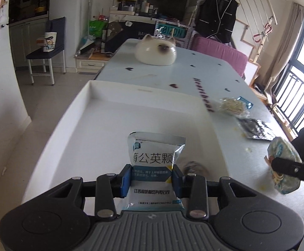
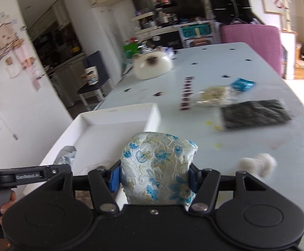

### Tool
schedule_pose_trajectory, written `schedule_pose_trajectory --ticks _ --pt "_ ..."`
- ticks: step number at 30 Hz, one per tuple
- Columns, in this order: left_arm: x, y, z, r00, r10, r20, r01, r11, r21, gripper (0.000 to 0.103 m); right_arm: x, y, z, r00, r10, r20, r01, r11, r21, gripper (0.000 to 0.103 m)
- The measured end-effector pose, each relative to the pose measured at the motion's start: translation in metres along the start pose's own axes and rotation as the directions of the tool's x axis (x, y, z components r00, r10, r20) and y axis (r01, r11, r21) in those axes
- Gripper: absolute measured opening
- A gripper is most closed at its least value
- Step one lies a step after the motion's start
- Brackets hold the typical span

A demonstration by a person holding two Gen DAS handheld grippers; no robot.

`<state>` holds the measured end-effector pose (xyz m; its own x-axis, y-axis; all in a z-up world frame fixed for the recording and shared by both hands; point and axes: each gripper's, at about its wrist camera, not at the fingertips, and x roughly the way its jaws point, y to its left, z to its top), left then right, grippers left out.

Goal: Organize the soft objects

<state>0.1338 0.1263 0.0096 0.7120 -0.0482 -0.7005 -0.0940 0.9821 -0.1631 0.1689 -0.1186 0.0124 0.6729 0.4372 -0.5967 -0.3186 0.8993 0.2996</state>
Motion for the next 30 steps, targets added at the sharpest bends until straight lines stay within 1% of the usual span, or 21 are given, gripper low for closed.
schedule_pose_trajectory --ticks 4,11,16,21,22,25,27,29,30 --pt "0.000 0.022 -0.002 0.998 0.053 -0.014 -0.053 0.998 0.028 0.041 0.014 0.024 0.002 0.998 0.061 -0.028 -0.062 0.998 -0.034 0.061" --pt "0.007 0.059 -0.008 0.990 0.126 -0.064 -0.122 0.991 0.057 0.041 0.034 0.057 0.000 0.991 0.115 -0.076 -0.120 0.990 -0.072 0.061" --pt "0.013 0.074 -0.014 0.983 0.158 -0.092 -0.152 0.986 0.071 0.041 0.049 0.079 -0.002 0.981 0.155 -0.113 -0.165 0.982 -0.090 0.061" --pt "0.014 0.085 -0.021 0.976 0.191 -0.106 -0.183 0.980 0.080 0.041 0.066 0.101 -0.008 0.967 0.196 -0.166 -0.214 0.972 -0.098 0.061" --pt "0.014 0.088 -0.022 0.975 0.194 -0.107 -0.186 0.980 0.076 0.043 0.070 0.104 -0.009 0.963 0.204 -0.176 -0.222 0.970 -0.094 0.061" --pt "0.011 0.090 -0.023 0.980 0.175 -0.092 -0.169 0.983 0.073 0.044 0.079 0.112 -0.012 0.953 0.224 -0.205 -0.244 0.967 -0.078 0.061" --pt "0.011 0.089 -0.023 0.981 0.170 -0.089 -0.163 0.984 0.076 0.047 0.086 0.118 -0.013 0.947 0.234 -0.221 -0.254 0.965 -0.070 0.061" --pt "0.010 0.087 -0.023 0.983 0.159 -0.092 -0.152 0.985 0.082 0.055 0.090 0.123 -0.015 0.941 0.246 -0.233 -0.267 0.962 -0.063 0.061" --pt "0.009 0.086 -0.023 0.984 0.153 -0.094 -0.146 0.986 0.084 0.056 0.092 0.125 -0.015 0.939 0.250 -0.238 -0.270 0.961 -0.059 0.061"
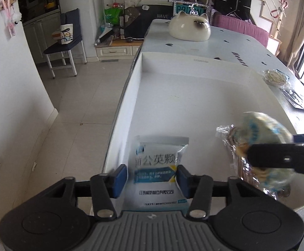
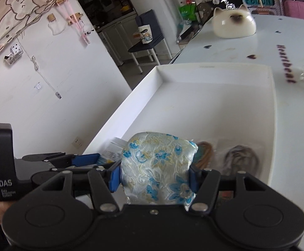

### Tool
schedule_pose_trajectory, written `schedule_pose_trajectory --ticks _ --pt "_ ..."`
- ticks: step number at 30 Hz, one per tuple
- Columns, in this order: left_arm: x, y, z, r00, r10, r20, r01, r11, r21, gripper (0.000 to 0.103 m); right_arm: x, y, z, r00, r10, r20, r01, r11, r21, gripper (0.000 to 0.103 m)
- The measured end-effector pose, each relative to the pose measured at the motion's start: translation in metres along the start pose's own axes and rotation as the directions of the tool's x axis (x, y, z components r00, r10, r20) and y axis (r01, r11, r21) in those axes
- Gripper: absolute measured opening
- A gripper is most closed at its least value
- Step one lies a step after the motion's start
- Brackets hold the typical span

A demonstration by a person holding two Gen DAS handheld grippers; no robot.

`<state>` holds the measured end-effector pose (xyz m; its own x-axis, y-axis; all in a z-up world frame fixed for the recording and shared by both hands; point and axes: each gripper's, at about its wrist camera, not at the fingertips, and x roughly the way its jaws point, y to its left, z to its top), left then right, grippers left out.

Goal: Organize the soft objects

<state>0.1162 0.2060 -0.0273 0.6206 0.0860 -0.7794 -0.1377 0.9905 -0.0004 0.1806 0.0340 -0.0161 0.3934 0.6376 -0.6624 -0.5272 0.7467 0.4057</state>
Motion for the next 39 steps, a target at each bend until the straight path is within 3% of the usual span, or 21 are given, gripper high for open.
schedule_pose_trajectory --ticks 10,13,16,19,21,24,28,31,34,39 --pt "-0.026 0.004 0.004 0.998 -0.046 0.046 0.045 0.999 0.013 0.049 0.017 0.000 0.004 0.999 0.037 -0.028 -0.034 0.995 0.095 0.063" --pt "-0.029 0.005 0.004 0.997 -0.064 0.041 0.064 0.998 0.020 0.046 0.021 -0.002 0.002 0.996 0.084 -0.011 -0.082 0.983 0.163 0.076" --pt "-0.029 0.006 0.003 0.997 -0.069 0.033 0.068 0.997 0.031 0.040 0.018 -0.007 -0.001 0.994 0.111 -0.010 -0.107 0.972 0.207 0.077" --pt "-0.027 0.008 0.002 0.996 -0.083 0.022 0.082 0.996 0.022 0.039 0.013 -0.012 -0.003 0.996 0.087 -0.015 -0.082 0.974 0.209 0.059" --pt "-0.026 0.008 0.002 0.995 -0.094 0.020 0.094 0.995 0.016 0.039 0.014 -0.014 -0.005 0.997 0.069 -0.028 -0.062 0.977 0.202 0.038" --pt "-0.024 0.005 0.001 0.994 -0.109 0.016 0.108 0.994 0.015 0.037 0.018 -0.013 -0.007 0.996 0.074 -0.048 -0.063 0.980 0.190 0.022" --pt "-0.024 0.005 0.000 0.993 -0.113 0.014 0.113 0.993 0.015 0.035 0.028 0.000 -0.016 0.990 0.096 -0.101 -0.082 0.987 0.141 0.016" --pt "-0.023 0.005 0.000 0.994 -0.113 0.006 0.113 0.994 0.013 0.035 0.034 0.009 -0.024 0.990 0.060 -0.126 -0.048 0.995 0.092 0.016" --pt "-0.020 0.005 -0.002 0.993 -0.114 -0.010 0.114 0.993 0.005 0.035 0.033 0.008 -0.027 0.990 0.064 -0.128 -0.051 0.993 0.107 0.016" --pt "-0.019 0.004 -0.004 0.993 -0.120 -0.017 0.120 0.993 -0.002 0.035 0.018 0.010 -0.024 0.994 0.054 -0.095 -0.046 0.995 0.091 0.025"
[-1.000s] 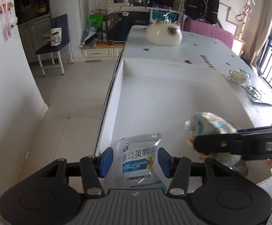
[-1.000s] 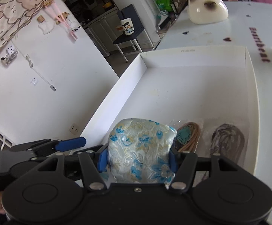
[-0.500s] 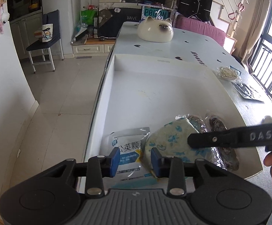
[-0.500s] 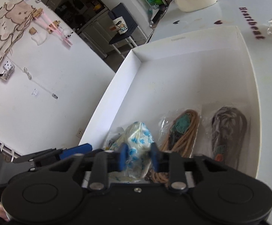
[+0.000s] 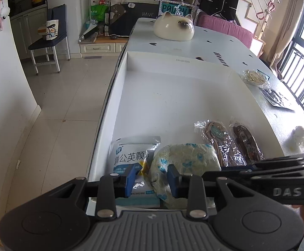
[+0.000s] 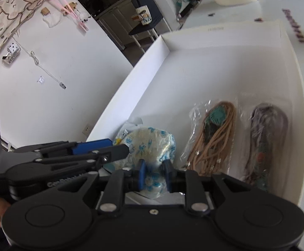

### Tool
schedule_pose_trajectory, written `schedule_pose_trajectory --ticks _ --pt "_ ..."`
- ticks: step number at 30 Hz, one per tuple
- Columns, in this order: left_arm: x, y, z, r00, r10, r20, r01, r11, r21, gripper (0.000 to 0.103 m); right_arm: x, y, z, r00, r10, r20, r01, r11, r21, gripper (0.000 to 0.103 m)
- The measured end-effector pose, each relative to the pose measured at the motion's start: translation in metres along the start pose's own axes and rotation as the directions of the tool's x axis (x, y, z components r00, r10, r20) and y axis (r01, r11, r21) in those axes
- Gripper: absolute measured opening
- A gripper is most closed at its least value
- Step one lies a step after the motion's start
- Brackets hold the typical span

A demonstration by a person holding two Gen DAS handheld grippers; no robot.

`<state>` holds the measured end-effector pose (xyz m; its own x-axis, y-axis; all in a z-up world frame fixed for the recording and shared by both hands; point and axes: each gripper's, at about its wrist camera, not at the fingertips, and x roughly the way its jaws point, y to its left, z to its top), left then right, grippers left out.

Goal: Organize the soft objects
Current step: 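Lower packet and floral pouch into the white tray and open both tools, then withdraw both open tools from the tray toward the remaining items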

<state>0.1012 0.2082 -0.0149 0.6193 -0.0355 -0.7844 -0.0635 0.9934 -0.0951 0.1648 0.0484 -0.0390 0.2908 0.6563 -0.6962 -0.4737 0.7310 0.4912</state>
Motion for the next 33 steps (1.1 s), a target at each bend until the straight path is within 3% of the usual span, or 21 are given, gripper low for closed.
schedule_pose_trajectory --ticks 10,13,15,17,23,26,29,33 --pt "-0.012 -0.003 0.003 0.999 0.004 0.032 -0.003 1.000 -0.014 0.036 -0.038 0.000 0.000 0.993 -0.061 0.101 0.066 0.997 -0.050 0.036" --pt "-0.018 -0.005 0.002 0.999 0.001 0.045 0.001 1.000 -0.029 0.037 -0.050 -0.002 -0.002 0.988 -0.096 0.125 0.104 0.992 -0.066 0.043" --pt "-0.021 -0.008 0.001 0.999 0.000 0.047 0.002 0.999 -0.036 0.042 -0.055 -0.002 -0.003 0.984 -0.109 0.139 0.120 0.990 -0.074 0.050" --pt "-0.023 -0.010 0.000 0.999 0.003 0.051 -0.001 0.999 -0.035 0.055 -0.060 -0.002 -0.005 0.980 -0.126 0.154 0.140 0.987 -0.080 0.056" --pt "-0.032 -0.013 -0.003 0.998 0.008 0.063 -0.005 0.999 -0.052 0.071 -0.074 -0.003 -0.009 0.963 -0.190 0.189 0.209 0.974 -0.088 0.071" --pt "-0.037 -0.013 -0.006 0.997 0.020 0.077 -0.015 0.998 -0.054 0.080 -0.079 -0.004 -0.012 0.955 -0.219 0.201 0.242 0.966 -0.097 0.073" --pt "-0.039 -0.013 -0.008 0.996 0.027 0.088 -0.022 0.998 -0.057 0.087 -0.084 -0.005 -0.015 0.948 -0.239 0.211 0.264 0.959 -0.103 0.083" --pt "-0.043 -0.013 -0.009 0.995 0.033 0.093 -0.027 0.998 -0.061 0.096 -0.090 -0.005 -0.018 0.938 -0.262 0.228 0.293 0.949 -0.115 0.086"
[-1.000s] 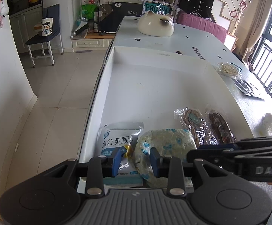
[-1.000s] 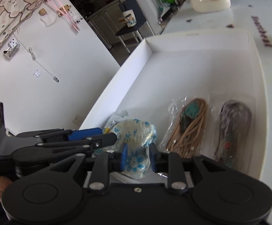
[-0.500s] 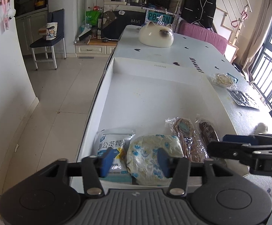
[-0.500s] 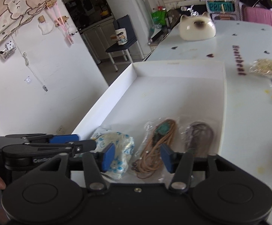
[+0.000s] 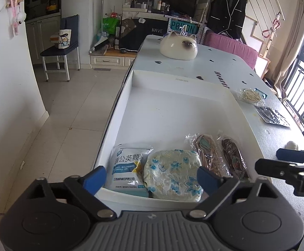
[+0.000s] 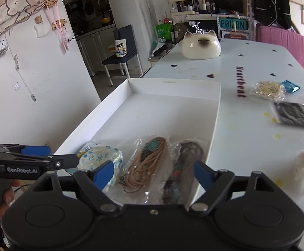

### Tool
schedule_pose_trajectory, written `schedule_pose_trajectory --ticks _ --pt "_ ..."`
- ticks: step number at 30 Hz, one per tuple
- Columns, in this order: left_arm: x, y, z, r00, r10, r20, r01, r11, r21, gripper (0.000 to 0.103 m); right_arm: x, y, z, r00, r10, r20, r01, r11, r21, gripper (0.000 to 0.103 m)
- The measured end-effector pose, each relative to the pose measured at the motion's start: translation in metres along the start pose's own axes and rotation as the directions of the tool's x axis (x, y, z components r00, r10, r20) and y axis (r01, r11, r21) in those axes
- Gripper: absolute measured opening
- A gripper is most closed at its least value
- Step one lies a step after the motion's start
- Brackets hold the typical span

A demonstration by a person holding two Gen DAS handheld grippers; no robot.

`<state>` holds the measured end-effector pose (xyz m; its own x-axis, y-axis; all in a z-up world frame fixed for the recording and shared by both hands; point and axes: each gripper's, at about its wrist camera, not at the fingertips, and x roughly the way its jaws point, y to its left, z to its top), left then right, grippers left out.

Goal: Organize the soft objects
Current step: 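Withdraw both open tools from the tray toward the remaining items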

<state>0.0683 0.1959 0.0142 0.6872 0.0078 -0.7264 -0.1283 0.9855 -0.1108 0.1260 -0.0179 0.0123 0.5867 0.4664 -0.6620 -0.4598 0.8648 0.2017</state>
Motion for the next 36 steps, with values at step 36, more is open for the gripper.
schedule_pose_trajectory --ticks 36 --pt "-0.008 -0.057 0.009 0.998 -0.038 0.043 0.036 0.998 0.056 0.103 -0.036 -0.064 -0.010 0.988 -0.125 0.085 0.120 0.991 0.067 0.103"
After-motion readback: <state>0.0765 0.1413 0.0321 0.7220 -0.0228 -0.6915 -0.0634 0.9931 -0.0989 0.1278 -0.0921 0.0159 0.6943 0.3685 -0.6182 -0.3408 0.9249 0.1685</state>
